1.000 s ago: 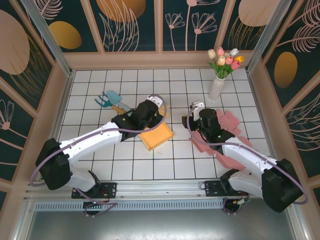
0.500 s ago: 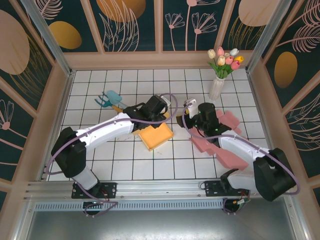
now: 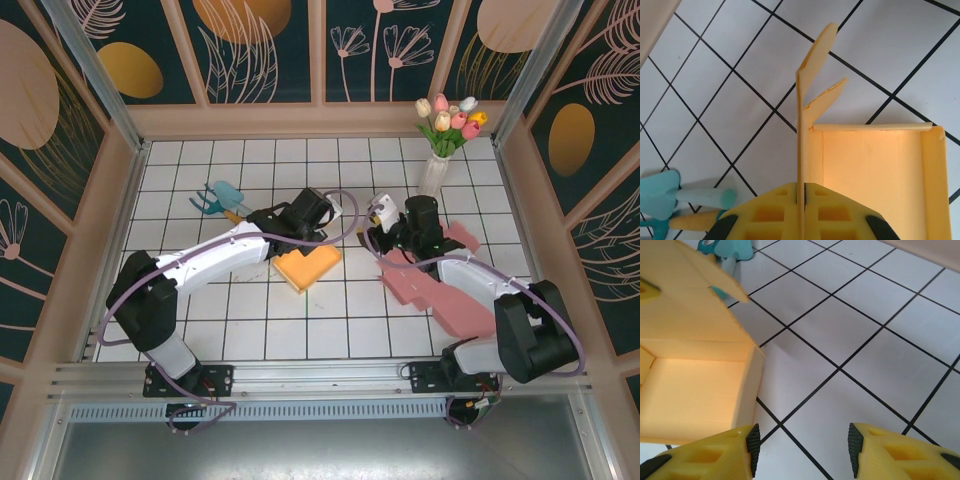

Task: Fold the paper box

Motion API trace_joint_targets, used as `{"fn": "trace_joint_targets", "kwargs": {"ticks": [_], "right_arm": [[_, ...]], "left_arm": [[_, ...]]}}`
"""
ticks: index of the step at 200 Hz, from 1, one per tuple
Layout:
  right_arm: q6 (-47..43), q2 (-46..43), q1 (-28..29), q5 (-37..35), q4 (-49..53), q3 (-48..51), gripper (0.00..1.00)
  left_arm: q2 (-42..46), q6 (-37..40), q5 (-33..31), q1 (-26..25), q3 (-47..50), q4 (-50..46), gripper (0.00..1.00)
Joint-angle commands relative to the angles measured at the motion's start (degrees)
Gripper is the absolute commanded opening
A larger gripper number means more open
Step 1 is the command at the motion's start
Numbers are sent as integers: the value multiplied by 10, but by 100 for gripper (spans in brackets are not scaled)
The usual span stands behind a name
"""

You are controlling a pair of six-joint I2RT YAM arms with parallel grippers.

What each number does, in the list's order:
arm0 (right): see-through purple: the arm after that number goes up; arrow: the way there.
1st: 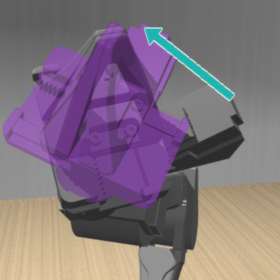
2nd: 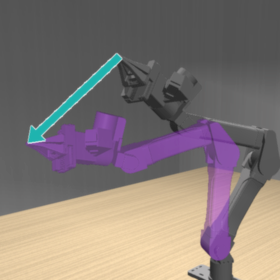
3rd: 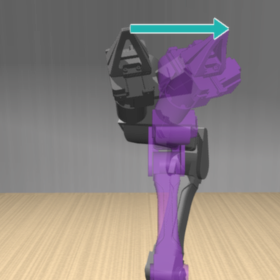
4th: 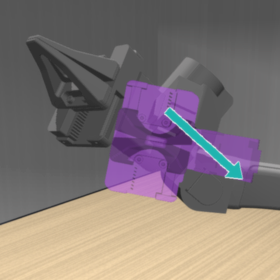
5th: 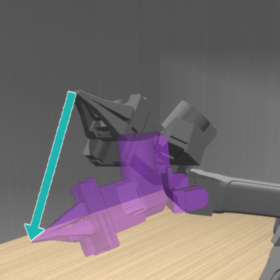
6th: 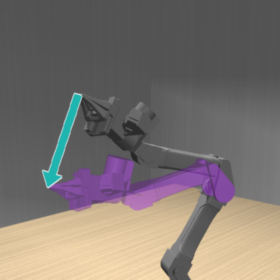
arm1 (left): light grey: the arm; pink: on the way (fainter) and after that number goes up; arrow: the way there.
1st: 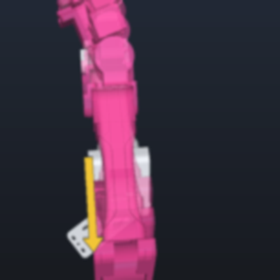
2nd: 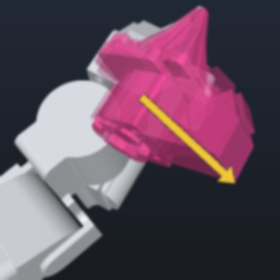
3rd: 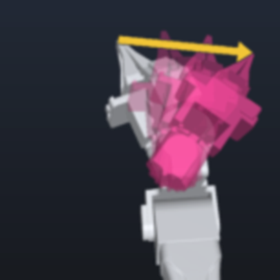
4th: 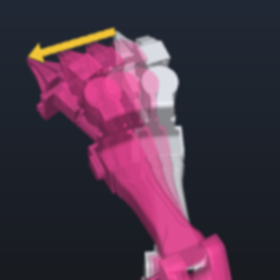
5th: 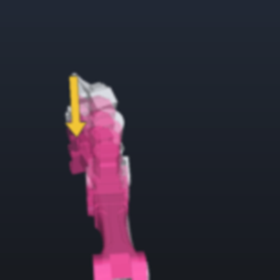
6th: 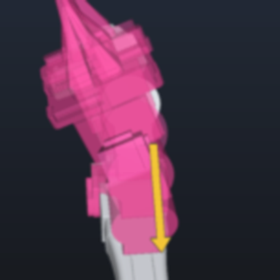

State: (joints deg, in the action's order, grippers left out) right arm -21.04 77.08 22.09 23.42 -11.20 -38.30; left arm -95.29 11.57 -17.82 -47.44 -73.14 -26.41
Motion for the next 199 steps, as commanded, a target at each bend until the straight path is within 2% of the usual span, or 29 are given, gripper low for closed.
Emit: {"fn": "trace_joint_targets", "kwargs": {"ticks": [1,42,98,157,199], "right_arm": [[-79,-10,-3,40,32,-40,53],[-178,-67,-5,99,52,-49,53],[-251,-82,-4,99,158,-98,52],[-270,-88,-5,112,196,-118,51],[-274,-94,4,145,190,-116,48]], "left_arm": [[34,65,19,4,5,36,0],[157,152,129,4,91,129,0],[222,206,227,4,119,127,0],[249,236,269,4,139,131,0],[244,240,270,3,139,128,0]]}}
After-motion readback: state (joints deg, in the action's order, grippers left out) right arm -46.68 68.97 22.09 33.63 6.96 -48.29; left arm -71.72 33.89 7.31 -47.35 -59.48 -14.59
